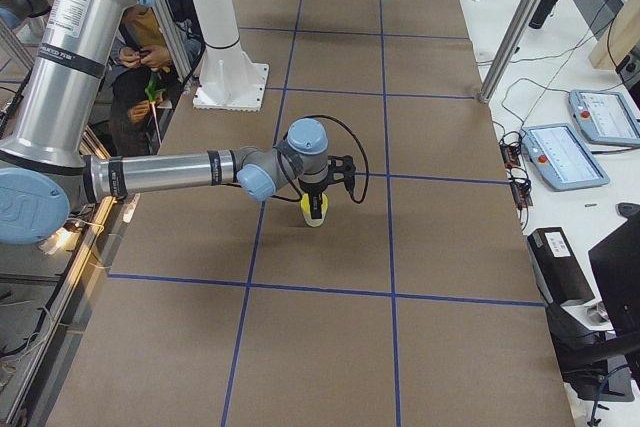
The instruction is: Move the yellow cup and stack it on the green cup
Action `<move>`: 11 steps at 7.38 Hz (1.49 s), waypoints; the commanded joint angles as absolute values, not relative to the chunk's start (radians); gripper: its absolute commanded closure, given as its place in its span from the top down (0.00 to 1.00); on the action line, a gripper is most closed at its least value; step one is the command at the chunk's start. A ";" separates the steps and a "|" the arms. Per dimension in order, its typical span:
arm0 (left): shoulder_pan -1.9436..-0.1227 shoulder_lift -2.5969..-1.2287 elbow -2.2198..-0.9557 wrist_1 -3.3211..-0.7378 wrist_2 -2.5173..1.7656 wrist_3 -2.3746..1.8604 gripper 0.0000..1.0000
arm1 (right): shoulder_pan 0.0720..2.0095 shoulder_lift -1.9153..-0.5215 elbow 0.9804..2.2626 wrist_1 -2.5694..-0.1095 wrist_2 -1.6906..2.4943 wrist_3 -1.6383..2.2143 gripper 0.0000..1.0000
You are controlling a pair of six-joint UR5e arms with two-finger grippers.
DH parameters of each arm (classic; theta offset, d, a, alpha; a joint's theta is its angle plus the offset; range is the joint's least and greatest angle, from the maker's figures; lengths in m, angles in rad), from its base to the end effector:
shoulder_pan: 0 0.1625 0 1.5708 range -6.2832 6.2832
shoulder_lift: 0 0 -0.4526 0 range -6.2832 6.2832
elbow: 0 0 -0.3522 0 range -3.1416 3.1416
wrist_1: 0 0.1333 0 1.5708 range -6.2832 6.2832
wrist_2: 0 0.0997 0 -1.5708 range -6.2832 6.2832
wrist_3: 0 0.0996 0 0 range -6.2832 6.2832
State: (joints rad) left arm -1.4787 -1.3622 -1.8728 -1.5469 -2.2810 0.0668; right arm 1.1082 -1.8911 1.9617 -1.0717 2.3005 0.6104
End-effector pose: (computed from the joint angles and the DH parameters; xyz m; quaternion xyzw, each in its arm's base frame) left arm -0.0348 -0.3664 0.6409 0.0282 0.3479 0.0864 0.9331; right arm -0.0887 -0.3277 0.5760 0.0506 -0.4285 -0.0338 0.9015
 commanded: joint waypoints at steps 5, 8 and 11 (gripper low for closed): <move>-1.479 -1.361 -1.862 -1.548 -2.281 0.069 1.00 | 1.401 -1.777 1.787 -1.305 2.302 0.209 1.00; -1.479 -1.359 -1.864 -1.548 -2.281 0.069 1.00 | 1.525 -1.677 1.833 -1.616 2.296 0.049 1.00; -1.477 -1.364 -1.862 -1.546 -2.281 0.063 1.00 | 1.536 -1.710 1.839 -1.628 2.307 0.052 1.00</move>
